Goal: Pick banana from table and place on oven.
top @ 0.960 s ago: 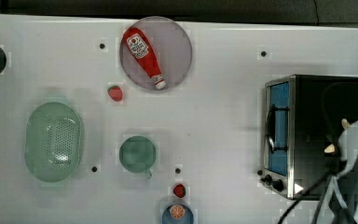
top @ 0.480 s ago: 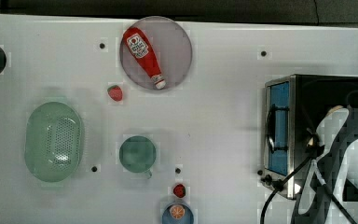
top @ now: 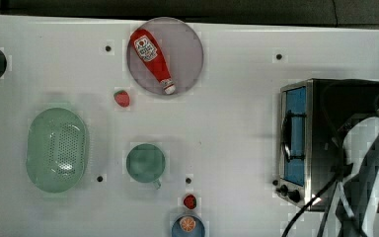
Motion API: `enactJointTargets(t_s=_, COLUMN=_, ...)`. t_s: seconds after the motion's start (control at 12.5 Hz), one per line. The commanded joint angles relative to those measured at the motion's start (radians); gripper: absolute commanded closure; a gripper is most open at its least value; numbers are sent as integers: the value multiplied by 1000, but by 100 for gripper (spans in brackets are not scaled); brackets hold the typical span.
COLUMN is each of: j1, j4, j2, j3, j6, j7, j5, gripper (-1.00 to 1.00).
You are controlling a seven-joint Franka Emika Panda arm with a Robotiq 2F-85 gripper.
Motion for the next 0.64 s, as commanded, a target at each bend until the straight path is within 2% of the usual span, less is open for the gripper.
enactJointTargets(t_s=0.08, j1=76, j4=59, j2=-143, j3=42, j6=-152, j7=-31, j5=-32, gripper=-100)
enactJointTargets(t_s=0.32, j1=125, j4=46, j2=-247, j3=166, j6=-314, j7=202, j5=-33, gripper=-100)
enactJointTargets(t_s=0.64, j1=138, j4=-47, j2=-362, j3=365, j6=-319, j7=635, j5=-35, gripper=-100)
